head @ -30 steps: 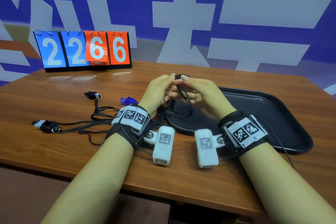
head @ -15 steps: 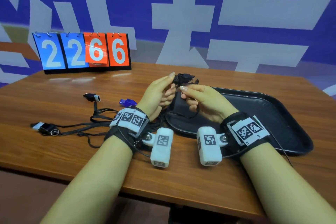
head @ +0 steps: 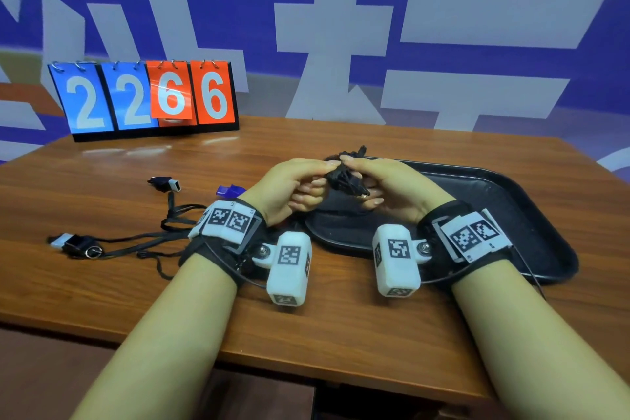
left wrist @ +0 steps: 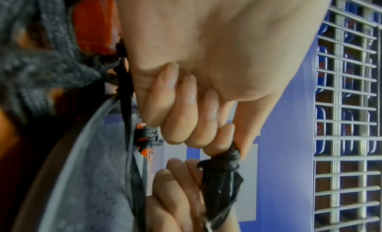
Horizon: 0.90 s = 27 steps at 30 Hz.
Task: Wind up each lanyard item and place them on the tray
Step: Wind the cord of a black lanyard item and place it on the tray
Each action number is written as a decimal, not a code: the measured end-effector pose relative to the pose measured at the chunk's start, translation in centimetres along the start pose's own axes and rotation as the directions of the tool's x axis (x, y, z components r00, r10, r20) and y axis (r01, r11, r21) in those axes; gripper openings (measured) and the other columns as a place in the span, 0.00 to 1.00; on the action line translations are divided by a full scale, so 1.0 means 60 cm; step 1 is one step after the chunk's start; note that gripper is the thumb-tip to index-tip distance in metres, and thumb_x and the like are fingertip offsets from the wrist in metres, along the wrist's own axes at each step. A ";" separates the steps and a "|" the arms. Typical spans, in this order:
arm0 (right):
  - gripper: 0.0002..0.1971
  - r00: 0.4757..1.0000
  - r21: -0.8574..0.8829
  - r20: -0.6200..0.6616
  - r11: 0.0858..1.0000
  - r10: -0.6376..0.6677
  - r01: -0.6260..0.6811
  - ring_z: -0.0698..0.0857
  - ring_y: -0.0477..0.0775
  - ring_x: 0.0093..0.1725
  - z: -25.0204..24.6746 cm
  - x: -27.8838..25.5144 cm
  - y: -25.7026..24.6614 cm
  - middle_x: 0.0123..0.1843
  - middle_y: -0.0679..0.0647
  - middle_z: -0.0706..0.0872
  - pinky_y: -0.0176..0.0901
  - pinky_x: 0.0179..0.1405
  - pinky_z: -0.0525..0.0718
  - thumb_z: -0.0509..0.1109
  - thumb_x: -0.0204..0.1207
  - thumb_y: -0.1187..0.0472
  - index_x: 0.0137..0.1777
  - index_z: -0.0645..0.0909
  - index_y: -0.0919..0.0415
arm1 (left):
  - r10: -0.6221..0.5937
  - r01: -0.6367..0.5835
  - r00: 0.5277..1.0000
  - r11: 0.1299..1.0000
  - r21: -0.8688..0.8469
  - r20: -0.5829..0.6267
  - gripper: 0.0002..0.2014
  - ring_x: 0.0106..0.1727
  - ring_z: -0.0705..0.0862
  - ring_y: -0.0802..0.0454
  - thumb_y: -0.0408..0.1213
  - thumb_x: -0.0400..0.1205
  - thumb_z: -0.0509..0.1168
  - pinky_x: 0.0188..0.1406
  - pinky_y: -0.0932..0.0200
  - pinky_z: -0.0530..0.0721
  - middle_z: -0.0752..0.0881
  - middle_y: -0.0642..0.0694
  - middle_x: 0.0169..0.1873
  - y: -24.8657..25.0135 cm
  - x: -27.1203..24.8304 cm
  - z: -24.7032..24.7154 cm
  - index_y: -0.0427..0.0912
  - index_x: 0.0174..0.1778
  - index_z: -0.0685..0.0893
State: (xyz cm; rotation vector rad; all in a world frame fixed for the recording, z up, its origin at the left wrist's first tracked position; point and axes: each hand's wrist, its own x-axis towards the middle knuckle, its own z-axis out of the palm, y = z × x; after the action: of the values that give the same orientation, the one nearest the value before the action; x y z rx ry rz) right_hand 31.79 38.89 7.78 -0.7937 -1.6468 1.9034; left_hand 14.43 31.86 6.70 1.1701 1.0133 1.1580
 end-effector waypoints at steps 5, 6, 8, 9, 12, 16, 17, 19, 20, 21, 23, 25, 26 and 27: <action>0.14 0.982 -0.041 -0.079 0.985 -0.171 0.169 0.58 0.42 0.21 -0.006 -0.006 -0.006 0.26 0.48 0.61 0.34 0.20 0.50 0.66 0.83 0.57 0.36 0.78 0.60 | 0.010 0.010 0.995 0.980 0.199 -0.099 0.22 0.15 0.57 0.61 0.41 0.88 0.59 0.12 0.70 0.52 0.62 0.55 0.17 0.001 0.000 0.012 0.45 0.26 0.65; 0.14 0.976 -0.039 -0.080 0.979 -0.202 0.200 0.58 0.41 0.21 -0.008 -0.007 -0.007 0.27 0.49 0.61 0.33 0.19 0.50 0.66 0.84 0.58 0.37 0.80 0.62 | 0.038 -0.010 0.991 0.977 0.214 -0.126 0.22 0.15 0.57 0.61 0.41 0.88 0.58 0.13 0.69 0.51 0.62 0.55 0.16 0.001 0.000 0.013 0.45 0.26 0.64; 0.14 0.960 -0.086 -0.075 0.961 -0.268 0.261 0.59 0.41 0.20 -0.006 -0.009 -0.007 0.28 0.51 0.62 0.32 0.18 0.52 0.65 0.84 0.59 0.39 0.83 0.64 | 0.105 -0.065 0.978 0.974 0.215 -0.181 0.23 0.15 0.57 0.60 0.40 0.89 0.58 0.13 0.68 0.51 0.62 0.55 0.15 0.003 0.000 0.013 0.45 0.26 0.64; 0.13 0.951 -0.135 -0.067 0.947 -0.301 0.290 0.60 0.41 0.20 -0.005 -0.009 -0.005 0.29 0.52 0.64 0.31 0.18 0.54 0.65 0.84 0.58 0.41 0.85 0.64 | 0.141 -0.093 0.967 0.971 0.222 -0.212 0.23 0.15 0.57 0.59 0.40 0.88 0.59 0.13 0.68 0.52 0.62 0.54 0.15 0.004 0.001 0.013 0.45 0.26 0.65; 0.12 0.925 -0.285 -0.049 0.893 -0.377 0.349 0.63 0.41 0.21 0.004 -0.011 -0.003 0.30 0.51 0.71 0.28 0.20 0.61 0.67 0.83 0.59 0.50 0.90 0.64 | 0.237 -0.155 0.920 0.952 0.265 -0.313 0.22 0.16 0.58 0.57 0.39 0.87 0.62 0.14 0.67 0.57 0.62 0.49 0.17 0.003 0.002 0.015 0.42 0.26 0.68; 0.10 0.912 -0.360 -0.029 0.856 -0.408 0.372 0.70 0.52 0.30 0.010 -0.012 0.000 0.31 0.53 0.78 0.34 0.30 0.67 0.69 0.83 0.58 0.51 0.92 0.59 | 0.288 -0.191 0.886 0.941 0.279 -0.364 0.21 0.14 0.60 0.58 0.39 0.88 0.62 0.14 0.68 0.60 0.64 0.49 0.16 0.001 0.004 0.015 0.38 0.29 0.71; 0.11 0.912 -0.383 -0.022 0.846 -0.410 0.371 0.70 0.53 0.30 0.011 -0.012 0.001 0.31 0.53 0.79 0.34 0.29 0.67 0.68 0.83 0.58 0.51 0.92 0.59 | 0.290 -0.193 0.883 0.941 0.278 -0.368 0.21 0.14 0.61 0.58 0.40 0.88 0.62 0.13 0.68 0.60 0.65 0.48 0.16 0.001 0.005 0.015 0.38 0.29 0.72; 0.12 0.919 -0.431 -0.006 0.831 -0.393 0.352 0.68 0.45 0.26 0.012 -0.013 0.000 0.30 0.52 0.79 0.29 0.25 0.65 0.68 0.84 0.58 0.51 0.92 0.61 | 0.284 -0.199 0.884 0.947 0.251 -0.372 0.21 0.14 0.61 0.59 0.41 0.88 0.61 0.13 0.69 0.59 0.66 0.47 0.17 0.000 0.005 0.014 0.39 0.28 0.72; 0.12 0.927 -0.449 0.003 0.828 -0.374 0.336 0.67 0.43 0.25 0.012 -0.012 0.000 0.30 0.52 0.80 0.28 0.24 0.65 0.68 0.84 0.57 0.51 0.91 0.62 | 0.279 -0.202 0.888 0.951 0.236 -0.366 0.21 0.14 0.60 0.59 0.41 0.88 0.61 0.13 0.69 0.59 0.66 0.47 0.18 -0.001 0.005 0.013 0.39 0.28 0.72; 0.12 0.935 -0.467 0.012 0.825 -0.354 0.318 0.67 0.43 0.24 0.011 -0.011 0.001 0.30 0.52 0.80 0.28 0.23 0.65 0.68 0.83 0.57 0.51 0.91 0.62 | 0.273 -0.201 0.894 0.953 0.226 -0.356 0.22 0.14 0.61 0.59 0.42 0.88 0.61 0.13 0.69 0.59 0.67 0.45 0.19 -0.002 0.005 0.014 0.39 0.28 0.72; 0.12 0.948 -0.492 0.022 0.822 -0.318 0.287 0.67 0.44 0.25 0.012 -0.011 0.002 0.29 0.52 0.81 0.28 0.25 0.66 0.68 0.83 0.56 0.51 0.91 0.62 | 0.263 -0.198 0.905 0.956 0.215 -0.333 0.22 0.14 0.62 0.59 0.42 0.89 0.60 0.13 0.69 0.59 0.69 0.41 0.23 -0.004 0.006 0.016 0.39 0.28 0.73; 0.12 0.950 -0.507 0.019 0.816 -0.312 0.278 0.67 0.46 0.27 0.013 -0.011 0.003 0.29 0.51 0.82 0.30 0.27 0.66 0.68 0.83 0.56 0.50 0.91 0.61 | 0.271 -0.206 0.907 0.953 0.222 -0.322 0.22 0.15 0.63 0.60 0.42 0.89 0.60 0.14 0.69 0.60 0.71 0.40 0.25 -0.006 0.006 0.017 0.40 0.28 0.73; 0.12 0.947 -0.506 0.021 0.814 -0.319 0.285 0.68 0.47 0.28 0.014 -0.012 0.002 0.28 0.51 0.81 0.31 0.27 0.66 0.68 0.83 0.56 0.50 0.91 0.61 | 0.286 -0.210 0.902 0.945 0.250 -0.323 0.21 0.15 0.64 0.60 0.41 0.89 0.60 0.14 0.70 0.61 0.72 0.41 0.24 -0.005 0.006 0.018 0.39 0.29 0.73; 0.12 0.943 -0.497 0.028 0.814 -0.332 0.301 0.68 0.49 0.28 0.016 -0.013 0.000 0.29 0.52 0.81 0.33 0.27 0.66 0.68 0.84 0.56 0.49 0.91 0.61 | 0.305 -0.211 0.895 0.932 0.295 -0.326 0.21 0.15 0.65 0.60 0.41 0.89 0.60 0.15 0.70 0.62 0.72 0.46 0.21 -0.004 0.005 0.018 0.37 0.30 0.74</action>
State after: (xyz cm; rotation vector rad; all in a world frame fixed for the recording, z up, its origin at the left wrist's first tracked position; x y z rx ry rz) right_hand 31.70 37.66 7.93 -0.6951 -2.1142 1.2235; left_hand 15.58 32.03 6.58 1.3503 1.3501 1.5364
